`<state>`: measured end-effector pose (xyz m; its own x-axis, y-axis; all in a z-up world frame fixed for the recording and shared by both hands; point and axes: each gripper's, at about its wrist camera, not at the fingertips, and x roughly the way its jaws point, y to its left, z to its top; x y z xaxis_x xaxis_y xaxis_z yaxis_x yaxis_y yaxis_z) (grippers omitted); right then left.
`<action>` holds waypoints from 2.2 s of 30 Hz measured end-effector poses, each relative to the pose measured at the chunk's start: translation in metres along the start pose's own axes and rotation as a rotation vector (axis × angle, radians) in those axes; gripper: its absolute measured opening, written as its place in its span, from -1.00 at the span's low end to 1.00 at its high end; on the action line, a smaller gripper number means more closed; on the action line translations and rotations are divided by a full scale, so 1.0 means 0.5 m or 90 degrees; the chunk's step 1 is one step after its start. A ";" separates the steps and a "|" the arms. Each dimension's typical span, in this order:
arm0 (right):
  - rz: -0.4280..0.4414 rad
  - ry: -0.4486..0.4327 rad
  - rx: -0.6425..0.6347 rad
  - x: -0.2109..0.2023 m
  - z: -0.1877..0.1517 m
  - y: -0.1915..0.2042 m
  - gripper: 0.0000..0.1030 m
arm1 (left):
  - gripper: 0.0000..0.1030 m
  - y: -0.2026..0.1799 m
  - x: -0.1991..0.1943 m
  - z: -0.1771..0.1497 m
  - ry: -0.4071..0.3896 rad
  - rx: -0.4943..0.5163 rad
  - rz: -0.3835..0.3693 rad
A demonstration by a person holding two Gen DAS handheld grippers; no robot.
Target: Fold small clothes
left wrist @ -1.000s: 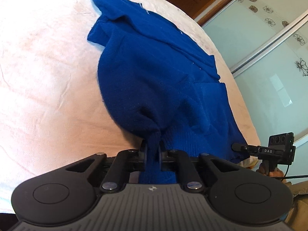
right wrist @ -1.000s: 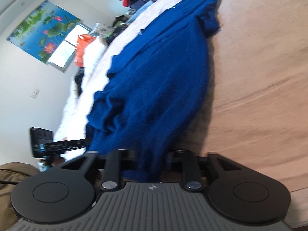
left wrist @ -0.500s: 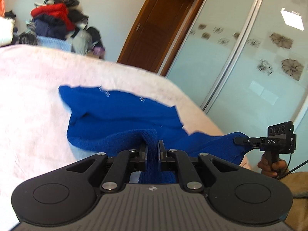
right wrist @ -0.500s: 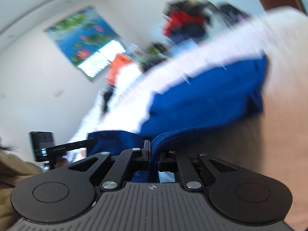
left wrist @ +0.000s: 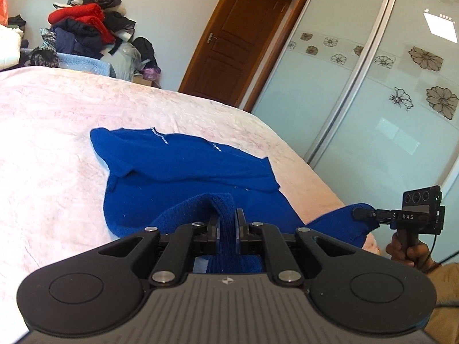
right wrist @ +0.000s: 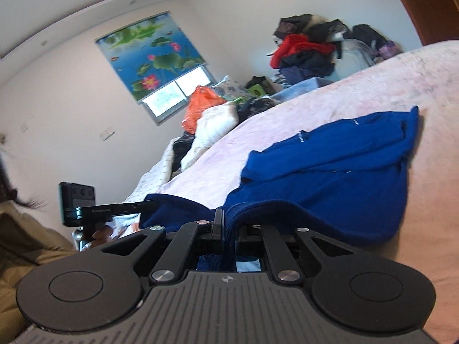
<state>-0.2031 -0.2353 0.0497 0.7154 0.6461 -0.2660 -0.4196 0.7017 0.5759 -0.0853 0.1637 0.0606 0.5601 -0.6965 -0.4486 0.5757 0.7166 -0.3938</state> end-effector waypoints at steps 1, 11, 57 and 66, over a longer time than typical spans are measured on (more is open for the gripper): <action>-0.004 -0.007 0.004 0.004 0.003 -0.005 -0.79 | -0.83 0.000 0.007 0.006 0.000 0.001 0.008; -0.117 -0.033 0.005 0.074 0.021 -0.026 -0.79 | -0.83 -0.022 0.110 0.044 0.016 0.017 0.124; -0.237 -0.098 0.028 0.208 0.077 -0.109 -0.78 | -0.82 -0.031 0.309 0.132 0.076 0.039 0.374; -0.240 -0.121 0.028 0.229 0.122 -0.134 -0.78 | -0.82 -0.020 0.338 0.183 0.062 0.032 0.373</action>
<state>-0.0589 -0.2266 0.0278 0.9063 0.2763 -0.3199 -0.0868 0.8623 0.4988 0.0583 0.0356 0.0622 0.7375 -0.1772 -0.6517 0.2157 0.9762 -0.0213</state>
